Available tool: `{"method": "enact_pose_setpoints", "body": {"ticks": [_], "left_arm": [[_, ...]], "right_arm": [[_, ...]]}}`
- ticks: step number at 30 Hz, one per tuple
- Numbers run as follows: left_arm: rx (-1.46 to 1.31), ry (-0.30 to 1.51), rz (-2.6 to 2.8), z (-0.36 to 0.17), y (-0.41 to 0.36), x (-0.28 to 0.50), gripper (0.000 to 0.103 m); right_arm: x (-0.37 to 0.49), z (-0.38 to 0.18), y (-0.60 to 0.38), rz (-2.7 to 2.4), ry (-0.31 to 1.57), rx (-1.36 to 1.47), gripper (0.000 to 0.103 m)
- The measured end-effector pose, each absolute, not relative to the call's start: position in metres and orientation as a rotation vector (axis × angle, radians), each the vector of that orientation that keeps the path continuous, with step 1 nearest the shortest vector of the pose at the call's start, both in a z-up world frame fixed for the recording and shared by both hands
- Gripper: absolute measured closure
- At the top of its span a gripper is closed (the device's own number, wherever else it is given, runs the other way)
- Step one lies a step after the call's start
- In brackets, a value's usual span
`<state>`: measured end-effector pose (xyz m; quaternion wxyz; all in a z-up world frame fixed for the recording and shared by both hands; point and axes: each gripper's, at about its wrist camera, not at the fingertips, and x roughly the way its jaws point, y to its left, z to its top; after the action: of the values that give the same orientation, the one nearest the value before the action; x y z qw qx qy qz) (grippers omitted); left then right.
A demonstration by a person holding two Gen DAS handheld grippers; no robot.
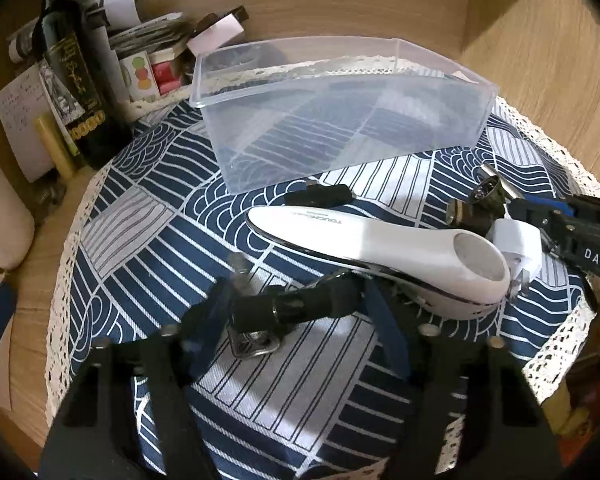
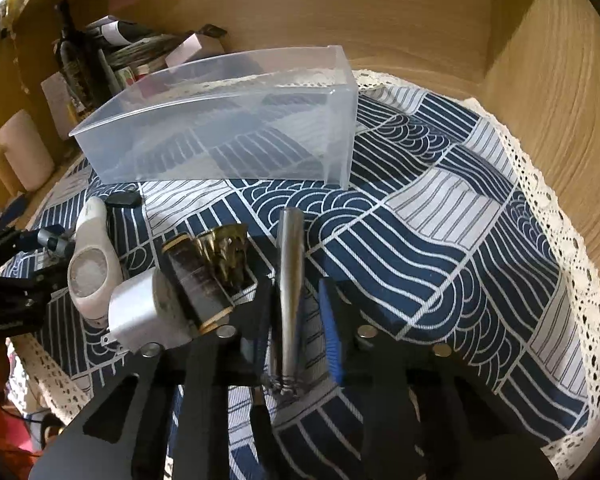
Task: Organize rigid objects
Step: 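Grasp the silver metal cylinder with the right tool while the left tool moves toward the keys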
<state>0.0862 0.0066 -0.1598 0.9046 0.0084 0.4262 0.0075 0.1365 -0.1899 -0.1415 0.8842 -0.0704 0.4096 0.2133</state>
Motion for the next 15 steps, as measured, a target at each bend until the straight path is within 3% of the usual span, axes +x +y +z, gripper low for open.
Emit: {"method": "enact_pose_setpoints", "body": {"ticks": [15], "left_arm": [[-0.060, 0.726, 0.003, -0.112, 0.024, 0.070, 0.048]], "right_arm": [[0.123, -0.103, -0.201, 0.443, 0.722, -0.084, 0.089]]}}
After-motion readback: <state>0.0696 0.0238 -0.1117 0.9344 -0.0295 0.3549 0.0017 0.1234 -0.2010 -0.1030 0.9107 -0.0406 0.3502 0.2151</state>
